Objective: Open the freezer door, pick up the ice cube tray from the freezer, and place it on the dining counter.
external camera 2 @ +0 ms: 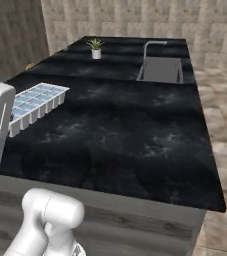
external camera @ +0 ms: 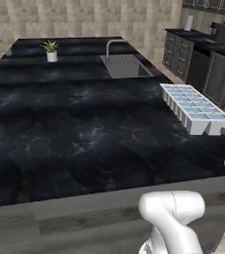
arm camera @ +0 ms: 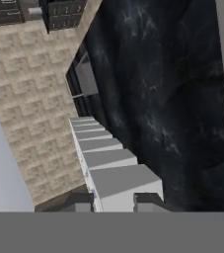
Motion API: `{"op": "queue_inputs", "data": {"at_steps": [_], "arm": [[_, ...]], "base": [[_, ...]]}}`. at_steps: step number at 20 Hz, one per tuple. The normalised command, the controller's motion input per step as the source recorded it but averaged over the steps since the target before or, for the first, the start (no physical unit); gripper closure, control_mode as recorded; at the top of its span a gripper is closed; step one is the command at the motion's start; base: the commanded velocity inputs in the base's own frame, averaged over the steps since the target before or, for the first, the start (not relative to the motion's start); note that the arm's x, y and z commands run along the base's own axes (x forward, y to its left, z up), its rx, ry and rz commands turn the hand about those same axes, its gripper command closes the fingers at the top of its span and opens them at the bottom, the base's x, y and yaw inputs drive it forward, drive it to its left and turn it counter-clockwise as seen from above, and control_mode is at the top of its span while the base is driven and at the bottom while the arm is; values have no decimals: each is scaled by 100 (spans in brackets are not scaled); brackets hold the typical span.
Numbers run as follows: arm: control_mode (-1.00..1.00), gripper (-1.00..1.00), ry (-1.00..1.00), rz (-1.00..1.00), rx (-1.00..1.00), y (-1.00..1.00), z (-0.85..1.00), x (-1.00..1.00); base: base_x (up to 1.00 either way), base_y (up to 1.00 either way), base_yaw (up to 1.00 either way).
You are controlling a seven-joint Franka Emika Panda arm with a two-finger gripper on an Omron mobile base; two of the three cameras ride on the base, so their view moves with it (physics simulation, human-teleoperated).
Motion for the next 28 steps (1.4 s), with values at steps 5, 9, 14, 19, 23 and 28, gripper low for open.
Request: {"op": "queue_inputs", "data": {"at_steps": [5,9,14,19,23,28], "arm": [[100,100,0,0,0,0,0,0],[100,100,0,0,0,0,0,0],[100,100,0,0,0,0,0,0],[100,100,0,0,0,0,0,0],[100,100,0,0,0,0,0,0],[100,100,0,0,0,0,0,0]], "base": [[14,100,27],[14,100,15],[0,100,3],[0,100,-7],[0,100,-23],[22,100,-35]]}}
